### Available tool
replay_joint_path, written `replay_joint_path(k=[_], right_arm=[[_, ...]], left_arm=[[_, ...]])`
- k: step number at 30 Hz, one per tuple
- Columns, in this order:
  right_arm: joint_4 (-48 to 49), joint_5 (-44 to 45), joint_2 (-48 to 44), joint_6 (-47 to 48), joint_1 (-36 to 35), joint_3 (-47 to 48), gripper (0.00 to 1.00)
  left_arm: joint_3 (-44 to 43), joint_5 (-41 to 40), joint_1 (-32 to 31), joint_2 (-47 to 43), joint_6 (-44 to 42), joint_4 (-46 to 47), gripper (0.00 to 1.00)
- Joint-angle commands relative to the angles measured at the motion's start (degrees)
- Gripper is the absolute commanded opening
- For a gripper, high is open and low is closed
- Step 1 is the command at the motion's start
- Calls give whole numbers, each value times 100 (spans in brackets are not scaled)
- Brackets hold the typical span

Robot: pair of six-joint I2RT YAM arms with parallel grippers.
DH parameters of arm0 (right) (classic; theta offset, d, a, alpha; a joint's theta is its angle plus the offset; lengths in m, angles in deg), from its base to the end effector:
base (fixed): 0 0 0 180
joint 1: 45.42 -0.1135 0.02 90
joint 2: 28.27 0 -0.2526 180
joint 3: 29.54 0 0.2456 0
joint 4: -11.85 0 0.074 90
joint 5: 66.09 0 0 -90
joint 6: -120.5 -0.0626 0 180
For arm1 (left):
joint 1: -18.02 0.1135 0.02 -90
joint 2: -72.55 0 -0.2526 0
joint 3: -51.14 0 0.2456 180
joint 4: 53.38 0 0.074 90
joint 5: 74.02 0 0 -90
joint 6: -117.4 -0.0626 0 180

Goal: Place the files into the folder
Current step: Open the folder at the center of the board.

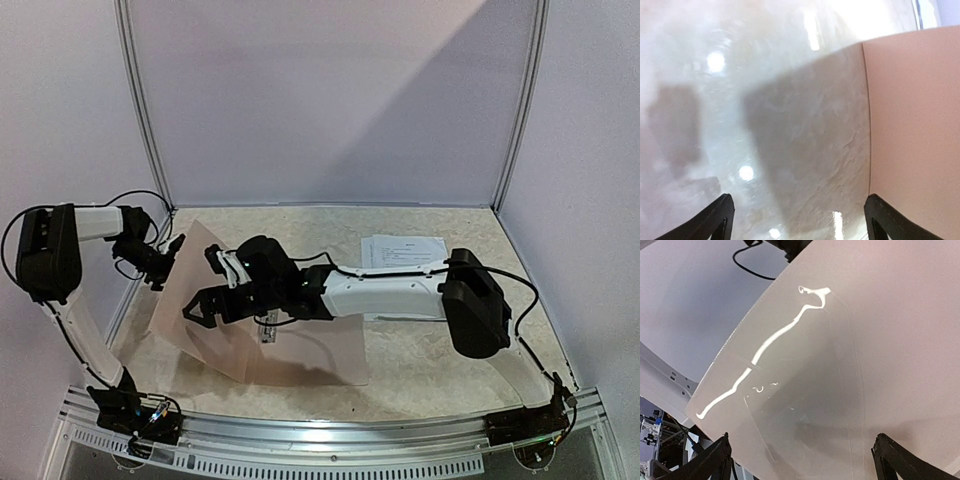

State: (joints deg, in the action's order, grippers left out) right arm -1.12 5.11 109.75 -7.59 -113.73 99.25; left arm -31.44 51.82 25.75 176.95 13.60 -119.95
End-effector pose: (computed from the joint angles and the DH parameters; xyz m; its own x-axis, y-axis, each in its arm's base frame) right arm 0.1932 0.5404 0.1927 -0.7206 -0.2315 -0.6536 -0.6929 0.2737 0.6670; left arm 0.3164 0.0060 0.1422 -0.9841 0.0616 -0.1669 0.1462 0.8143 -0.5617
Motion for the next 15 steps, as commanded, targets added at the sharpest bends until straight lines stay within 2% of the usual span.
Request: replay_joint_path(k=[1,4,9,12,15], right_arm=[[-88,-8,166,-152,-43,-69,99],[-269,89,280,-258,-42,-72,99],[-632,143,526,-412,-36,29,99],[-825,169,410,-315,-11,-19,98],[-1098,349,-105,-131,93,-301,98]], left_arm=[[-123,-329,425,-476,-107,-176,92],[-321,-580,658,-870,-154,-267,93],[-639,-910,648,-1974,-376,-557,93],[-682,-1067,422,-2422,-515,-752,93],[-724,-1144,26,-2579,-664,-1145,93]])
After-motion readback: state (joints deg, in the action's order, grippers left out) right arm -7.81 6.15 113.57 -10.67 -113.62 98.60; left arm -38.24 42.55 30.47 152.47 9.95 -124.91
